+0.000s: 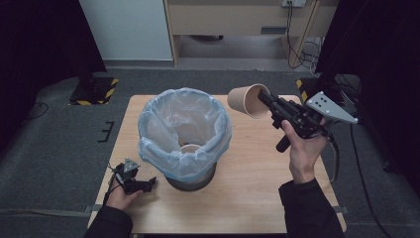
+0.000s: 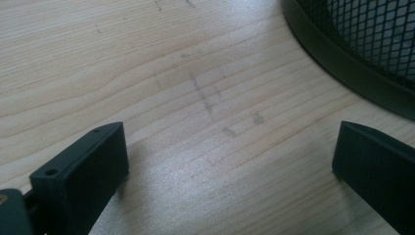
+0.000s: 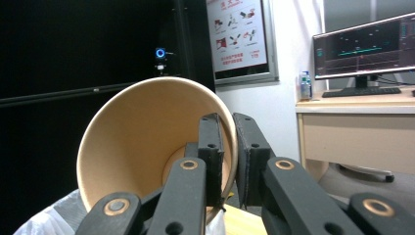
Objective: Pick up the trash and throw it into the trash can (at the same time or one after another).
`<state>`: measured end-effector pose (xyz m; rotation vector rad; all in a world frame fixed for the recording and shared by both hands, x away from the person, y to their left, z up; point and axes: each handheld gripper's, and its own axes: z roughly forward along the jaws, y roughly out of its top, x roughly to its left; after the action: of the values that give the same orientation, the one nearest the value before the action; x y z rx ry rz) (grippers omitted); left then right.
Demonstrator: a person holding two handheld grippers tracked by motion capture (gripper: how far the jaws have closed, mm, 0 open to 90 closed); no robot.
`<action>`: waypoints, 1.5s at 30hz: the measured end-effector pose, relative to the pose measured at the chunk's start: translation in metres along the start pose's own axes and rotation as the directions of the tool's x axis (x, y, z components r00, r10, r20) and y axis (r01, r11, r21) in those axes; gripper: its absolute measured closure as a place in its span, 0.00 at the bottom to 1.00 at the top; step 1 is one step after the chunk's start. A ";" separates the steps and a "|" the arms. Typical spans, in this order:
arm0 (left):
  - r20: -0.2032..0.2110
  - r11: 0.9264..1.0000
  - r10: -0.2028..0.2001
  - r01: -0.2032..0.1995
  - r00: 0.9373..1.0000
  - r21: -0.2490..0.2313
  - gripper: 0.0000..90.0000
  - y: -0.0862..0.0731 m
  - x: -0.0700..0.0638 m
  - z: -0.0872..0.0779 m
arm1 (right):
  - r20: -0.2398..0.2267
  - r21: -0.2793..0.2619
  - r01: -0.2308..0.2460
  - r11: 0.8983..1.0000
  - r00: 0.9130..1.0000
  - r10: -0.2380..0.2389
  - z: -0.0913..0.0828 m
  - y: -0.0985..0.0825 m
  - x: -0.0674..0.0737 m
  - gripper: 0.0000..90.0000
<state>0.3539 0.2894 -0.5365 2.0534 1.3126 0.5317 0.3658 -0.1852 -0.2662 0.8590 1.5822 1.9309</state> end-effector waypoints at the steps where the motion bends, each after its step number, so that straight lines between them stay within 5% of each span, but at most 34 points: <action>1: 0.000 1.000 0.000 0.000 1.000 0.000 0.00 0.000 0.000 0.000 | -0.004 -0.001 0.002 1.000 1.000 -0.002 0.002 0.001 0.002 0.93; 19: 0.000 1.000 0.000 0.000 1.000 0.000 0.00 0.000 0.000 0.000 | -0.102 0.087 0.023 0.996 0.995 -0.014 0.056 -0.015 0.038 0.92; 22: 0.000 1.000 0.000 0.000 1.000 0.000 0.00 0.000 0.000 0.000 | -0.120 0.141 0.023 0.990 0.993 -0.006 0.068 -0.027 0.043 0.90; 28: 0.000 1.000 0.000 0.000 1.000 0.000 0.00 0.000 0.000 0.000 | -0.142 0.257 0.033 0.966 0.990 0.004 0.084 -0.053 0.050 0.70; 33: 0.000 1.000 0.000 0.000 1.000 0.000 0.00 0.000 0.000 0.000 | -0.088 0.254 0.036 0.967 0.996 -0.014 0.076 -0.052 0.039 0.55; 36: 0.000 1.000 0.000 0.000 1.000 0.000 0.00 0.000 0.000 0.000 | -0.037 0.213 0.020 0.977 0.999 -0.012 0.064 -0.047 0.027 0.43; 38: 0.001 1.000 0.000 0.000 1.000 0.000 0.00 0.000 0.000 0.000 | 0.002 0.219 0.044 0.975 0.999 -0.045 0.057 -0.046 0.019 0.38; 41: 0.000 1.000 0.000 0.000 1.000 0.000 0.00 0.000 0.000 0.000 | 0.040 0.217 0.025 0.976 0.999 -0.034 0.045 -0.051 0.004 0.34; 45: 0.000 1.000 0.000 0.000 1.000 0.000 0.00 0.000 0.000 0.000 | 0.097 0.270 -0.008 0.963 0.995 -0.019 0.027 -0.073 -0.019 0.30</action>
<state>0.3539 0.2894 -0.5365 2.0536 1.3123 0.5315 0.3970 -0.1662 -0.3373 1.0419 1.8115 1.6633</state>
